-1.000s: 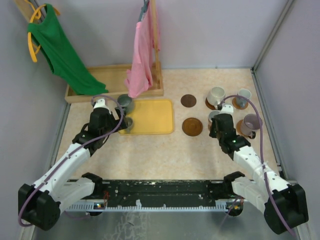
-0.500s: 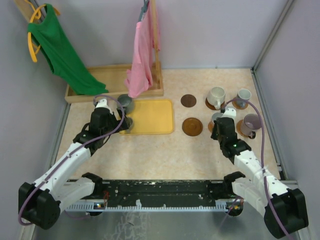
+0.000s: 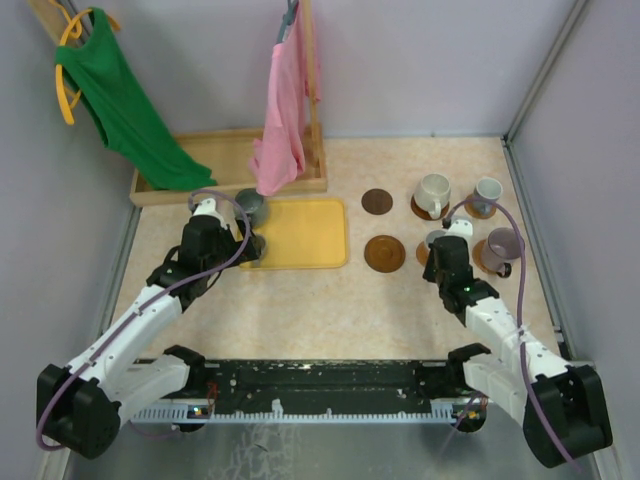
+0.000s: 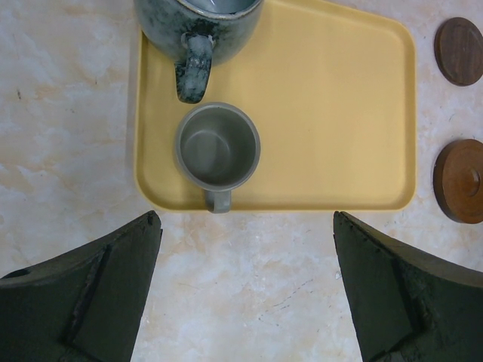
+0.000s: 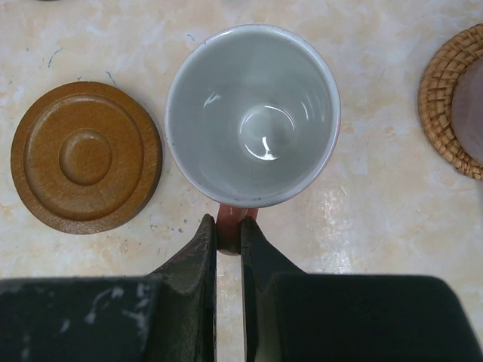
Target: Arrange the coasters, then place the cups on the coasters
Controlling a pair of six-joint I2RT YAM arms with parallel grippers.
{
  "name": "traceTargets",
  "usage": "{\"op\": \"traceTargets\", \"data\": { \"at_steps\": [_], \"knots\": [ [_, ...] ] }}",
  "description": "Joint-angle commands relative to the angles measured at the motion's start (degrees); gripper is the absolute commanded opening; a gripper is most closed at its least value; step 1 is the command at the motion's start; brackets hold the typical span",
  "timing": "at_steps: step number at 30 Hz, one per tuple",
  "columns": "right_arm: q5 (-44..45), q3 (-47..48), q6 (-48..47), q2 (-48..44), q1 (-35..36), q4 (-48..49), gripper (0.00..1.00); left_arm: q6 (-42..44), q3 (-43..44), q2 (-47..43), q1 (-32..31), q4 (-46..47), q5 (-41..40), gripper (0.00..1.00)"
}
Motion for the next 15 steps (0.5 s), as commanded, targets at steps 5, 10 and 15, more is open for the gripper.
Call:
{"op": "traceTargets", "data": {
  "at_steps": [5, 10, 15],
  "knots": [
    [-0.9, 0.6, 0.9, 0.8, -1.0, 6.6, 0.0, 0.0, -0.5, 0.0, -0.4, 1.5, 0.3, 1.0],
    [-0.7, 0.6, 0.9, 0.5, -1.0, 6.3, 0.0, -0.1, -0.5, 0.4, -0.4, 1.6, 0.3, 1.0],
    [-0.5, 0.7, 1.2, 0.8, -1.0, 5.8, 0.0, 0.0, -0.5, 0.4, -0.4, 1.7, 0.3, 1.0]
  ]
}}
